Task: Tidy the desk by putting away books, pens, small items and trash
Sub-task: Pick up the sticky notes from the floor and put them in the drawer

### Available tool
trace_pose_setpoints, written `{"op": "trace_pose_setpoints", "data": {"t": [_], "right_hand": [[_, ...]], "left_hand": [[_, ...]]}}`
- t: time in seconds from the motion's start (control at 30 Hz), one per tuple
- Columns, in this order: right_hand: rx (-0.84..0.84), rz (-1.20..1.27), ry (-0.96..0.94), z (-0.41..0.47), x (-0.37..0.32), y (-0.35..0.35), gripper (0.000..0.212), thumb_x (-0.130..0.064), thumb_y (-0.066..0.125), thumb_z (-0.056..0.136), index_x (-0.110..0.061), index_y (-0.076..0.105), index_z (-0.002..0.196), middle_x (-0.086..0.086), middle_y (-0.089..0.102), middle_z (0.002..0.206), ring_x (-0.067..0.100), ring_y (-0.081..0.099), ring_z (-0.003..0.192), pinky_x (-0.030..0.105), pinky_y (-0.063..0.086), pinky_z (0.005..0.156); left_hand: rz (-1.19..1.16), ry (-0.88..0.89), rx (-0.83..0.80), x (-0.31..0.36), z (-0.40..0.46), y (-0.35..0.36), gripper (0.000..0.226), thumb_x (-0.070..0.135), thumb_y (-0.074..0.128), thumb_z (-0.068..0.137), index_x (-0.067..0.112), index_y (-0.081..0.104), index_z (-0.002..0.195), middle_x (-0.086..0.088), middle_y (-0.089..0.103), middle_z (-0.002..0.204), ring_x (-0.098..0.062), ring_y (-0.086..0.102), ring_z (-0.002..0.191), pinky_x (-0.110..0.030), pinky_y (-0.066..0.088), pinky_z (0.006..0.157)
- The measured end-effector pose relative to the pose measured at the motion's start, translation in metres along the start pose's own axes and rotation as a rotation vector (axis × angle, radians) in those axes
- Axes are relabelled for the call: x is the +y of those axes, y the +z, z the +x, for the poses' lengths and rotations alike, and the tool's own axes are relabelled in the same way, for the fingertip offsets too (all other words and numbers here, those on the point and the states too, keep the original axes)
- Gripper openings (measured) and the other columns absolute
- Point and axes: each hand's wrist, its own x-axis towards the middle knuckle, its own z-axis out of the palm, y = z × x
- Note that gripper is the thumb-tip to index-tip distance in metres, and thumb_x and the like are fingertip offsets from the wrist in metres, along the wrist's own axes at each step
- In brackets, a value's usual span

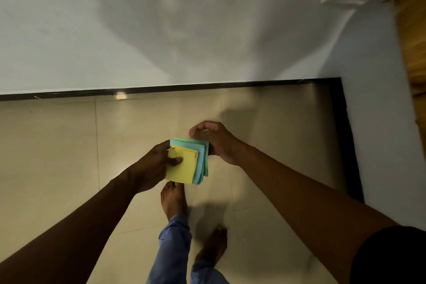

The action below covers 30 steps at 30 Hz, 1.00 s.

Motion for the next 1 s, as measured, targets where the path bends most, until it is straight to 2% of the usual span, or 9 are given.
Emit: {"op": "trace_pose_setpoints", "data": {"t": [0.1,0.17,0.37,0.43,0.53,0.6,0.7,0.83,1.0], "right_hand": [[0.033,0.337,0.008,-0.019,0.004,0.002,0.023,-0.017,0.068,0.090,-0.004,0.068,0.109,0.016,0.067,0.102,0.027,0.063,0.092,0.037,0.053,0.083],[0.071,0.411,-0.008,-0.035,0.007,0.005,0.027,-0.010,0.063,0.091,0.003,0.068,0.114,0.021,0.069,0.107,0.030,0.065,0.095,0.039,0.053,0.086],[0.164,0.290,-0.029,-0.113,-0.009,0.016,0.013,-0.008,0.062,0.096,-0.011,0.074,0.102,0.011,0.076,0.096,0.027,0.073,0.091,0.040,0.060,0.088],[0.210,0.316,-0.056,-0.141,-0.023,0.016,0.014,-0.009,0.063,0.097,-0.013,0.074,0.103,0.010,0.077,0.097,0.027,0.075,0.091,0.039,0.061,0.086],[0.314,0.310,-0.087,-0.185,-0.047,0.014,0.015,-0.008,0.065,0.096,-0.013,0.072,0.109,0.012,0.077,0.104,0.028,0.076,0.088,0.038,0.062,0.082],[0.369,0.279,-0.119,-0.220,-0.067,0.013,0.014,-0.005,0.064,0.097,-0.014,0.071,0.104,0.015,0.076,0.105,0.028,0.076,0.082,0.039,0.063,0.078],[0.385,0.177,-0.193,-0.274,-0.101,0.006,0.022,-0.003,0.057,0.099,-0.019,0.071,0.095,0.015,0.074,0.104,0.031,0.075,0.087,0.036,0.063,0.068],[0.339,0.004,-0.308,-0.347,-0.141,-0.005,0.029,-0.006,0.054,0.101,-0.027,0.072,0.091,0.006,0.073,0.098,0.019,0.072,0.078,0.030,0.058,0.054],[0.325,-0.091,-0.447,-0.421,-0.169,-0.012,0.024,-0.011,0.051,0.104,-0.019,0.073,0.107,0.009,0.072,0.104,0.016,0.070,0.084,0.026,0.055,0.054]], "left_hand": [[-0.136,0.026,-0.005,0.004,-0.012,0.003,0.044,-0.004,0.051,0.099,0.009,0.054,0.140,-0.018,0.064,0.136,-0.039,0.061,0.125,-0.047,0.058,0.096],[-0.201,0.048,0.010,0.007,-0.021,0.007,0.046,-0.001,0.052,0.098,0.009,0.052,0.143,-0.018,0.061,0.139,-0.042,0.058,0.129,-0.049,0.057,0.097],[-0.215,0.134,-0.030,0.037,-0.061,0.032,0.057,0.005,0.064,0.093,0.010,0.048,0.147,-0.019,0.056,0.146,-0.046,0.054,0.132,-0.068,0.040,0.109],[-0.182,0.159,-0.003,0.058,-0.084,0.050,0.052,0.000,0.062,0.095,0.011,0.050,0.144,-0.018,0.058,0.143,-0.043,0.058,0.128,-0.064,0.047,0.104],[-0.059,0.186,0.030,0.094,-0.126,0.079,0.044,-0.003,0.058,0.096,0.010,0.054,0.138,-0.018,0.062,0.138,-0.039,0.062,0.122,-0.048,0.059,0.092],[0.035,0.213,0.007,0.119,-0.159,0.096,0.044,-0.004,0.059,0.096,0.010,0.055,0.137,-0.019,0.061,0.138,-0.039,0.061,0.122,-0.045,0.059,0.089],[0.162,0.256,-0.070,0.153,-0.210,0.120,0.047,-0.001,0.062,0.095,0.013,0.056,0.139,-0.016,0.064,0.136,-0.032,0.065,0.116,-0.039,0.060,0.084],[0.343,0.309,-0.183,0.184,-0.271,0.155,0.052,0.004,0.067,0.093,0.017,0.055,0.142,-0.014,0.065,0.135,-0.033,0.064,0.119,-0.045,0.057,0.092],[0.410,0.353,-0.225,0.194,-0.321,0.211,0.051,0.005,0.065,0.092,0.010,0.055,0.141,-0.019,0.065,0.134,-0.042,0.062,0.123,-0.051,0.054,0.099]]}}
